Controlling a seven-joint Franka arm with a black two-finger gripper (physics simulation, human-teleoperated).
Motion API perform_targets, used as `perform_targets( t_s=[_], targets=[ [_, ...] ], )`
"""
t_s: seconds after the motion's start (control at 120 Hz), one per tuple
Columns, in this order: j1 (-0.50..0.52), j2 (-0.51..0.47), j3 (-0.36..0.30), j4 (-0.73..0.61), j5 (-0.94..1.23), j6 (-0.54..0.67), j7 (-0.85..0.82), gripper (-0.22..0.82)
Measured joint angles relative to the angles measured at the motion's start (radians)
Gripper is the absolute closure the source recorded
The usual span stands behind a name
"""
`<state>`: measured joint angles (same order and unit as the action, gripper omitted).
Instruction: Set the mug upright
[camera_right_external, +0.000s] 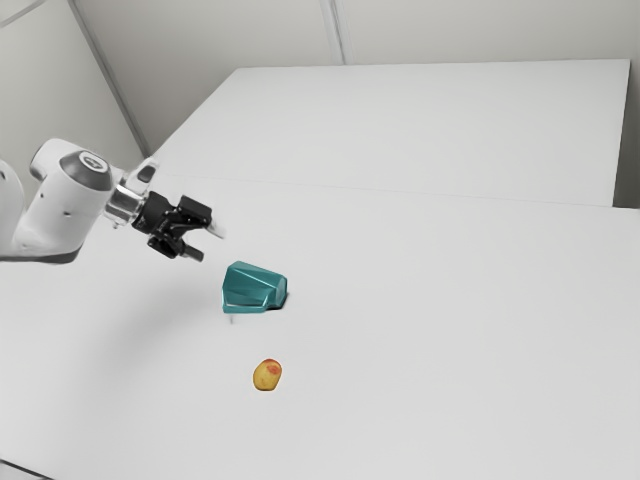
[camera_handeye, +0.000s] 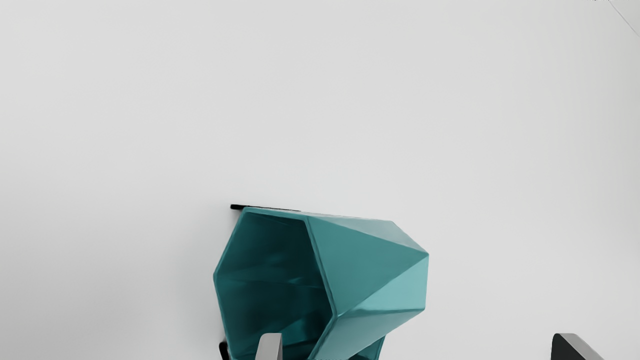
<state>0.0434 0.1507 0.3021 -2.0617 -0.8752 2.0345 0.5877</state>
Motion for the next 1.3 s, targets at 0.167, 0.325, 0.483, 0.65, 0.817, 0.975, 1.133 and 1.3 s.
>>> perform_targets(
  t_s=[0.167, 0.325, 0.483, 0.65, 0.817, 0.975, 1.133, 1.3],
  targets=[
    [0.017, 0.009, 0.0, -0.063, -0.109, 0.013, 0.102, 0.02],
    [0.027, 0.021, 0.0, -0.098, -0.155, 0.019, 0.183, 0.02],
    [0.027, 0.061, 0.0, -0.106, -0.257, 0.022, 0.278, 0.02],
    [0.027, 0.079, 0.0, -0.108, -0.35, 0.021, 0.383, 0.02],
    [0.026, 0.09, 0.0, -0.108, -0.395, 0.013, 0.455, 0.02],
    [0.026, 0.097, 0.0, -0.122, -0.406, -0.014, 0.472, 0.02],
    [0.024, 0.098, 0.0, -0.125, -0.409, -0.036, 0.481, 0.02],
    [0.014, 0.098, -0.001, -0.126, -0.41, -0.05, 0.488, 0.02]
  ],
)
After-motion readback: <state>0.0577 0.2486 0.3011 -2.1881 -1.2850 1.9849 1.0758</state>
